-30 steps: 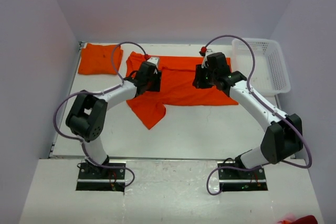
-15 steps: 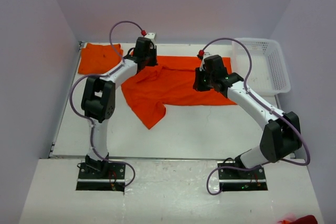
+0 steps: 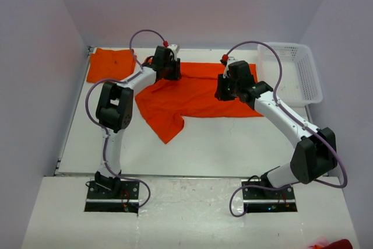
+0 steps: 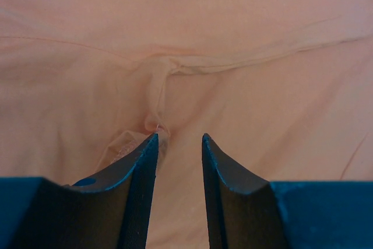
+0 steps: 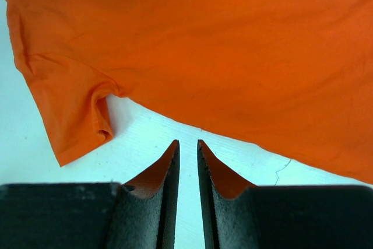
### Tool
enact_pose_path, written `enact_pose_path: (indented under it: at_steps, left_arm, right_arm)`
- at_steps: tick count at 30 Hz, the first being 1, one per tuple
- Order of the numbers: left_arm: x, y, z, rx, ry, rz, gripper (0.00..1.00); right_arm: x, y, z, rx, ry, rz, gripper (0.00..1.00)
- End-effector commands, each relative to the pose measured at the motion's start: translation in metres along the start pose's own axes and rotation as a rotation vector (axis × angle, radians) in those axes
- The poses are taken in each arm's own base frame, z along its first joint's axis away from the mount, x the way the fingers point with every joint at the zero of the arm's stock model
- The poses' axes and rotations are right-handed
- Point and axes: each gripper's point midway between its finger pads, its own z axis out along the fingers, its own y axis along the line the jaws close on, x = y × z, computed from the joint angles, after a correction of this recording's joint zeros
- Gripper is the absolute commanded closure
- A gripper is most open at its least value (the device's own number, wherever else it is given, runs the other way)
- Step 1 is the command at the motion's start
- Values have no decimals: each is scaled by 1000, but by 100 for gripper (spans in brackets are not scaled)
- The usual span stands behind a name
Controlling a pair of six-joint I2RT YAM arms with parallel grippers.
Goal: Fold and stack the t-shirts
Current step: Fold the flattened tshirt in 1/3 of the way
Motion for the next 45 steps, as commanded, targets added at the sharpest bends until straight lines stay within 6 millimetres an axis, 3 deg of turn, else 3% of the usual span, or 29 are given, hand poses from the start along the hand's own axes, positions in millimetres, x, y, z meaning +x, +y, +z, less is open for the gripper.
enact_pose_path:
  at_steps: [1,14,24,36,45]
  left_arm:
    - [-22,-6,-23,0,-61,35,62]
    - [-8,8,-19,-60,-39,46,62]
    - [-12,4,-2,-34,-38,33,66]
    - [-13,5,1,-38,-35,28,71]
    - [-13,21,10,-91,-48,68,68]
  right_arm:
    - [-11,2,-6,2,-46,0,80]
    - [-7,1,-7,4,-41,7,80]
    - [-6,-1,-10,14,-43,4,80]
    - [-6,-2,-13,15,-51,2,80]
    - [-2,2,-7,-8,-33,8,80]
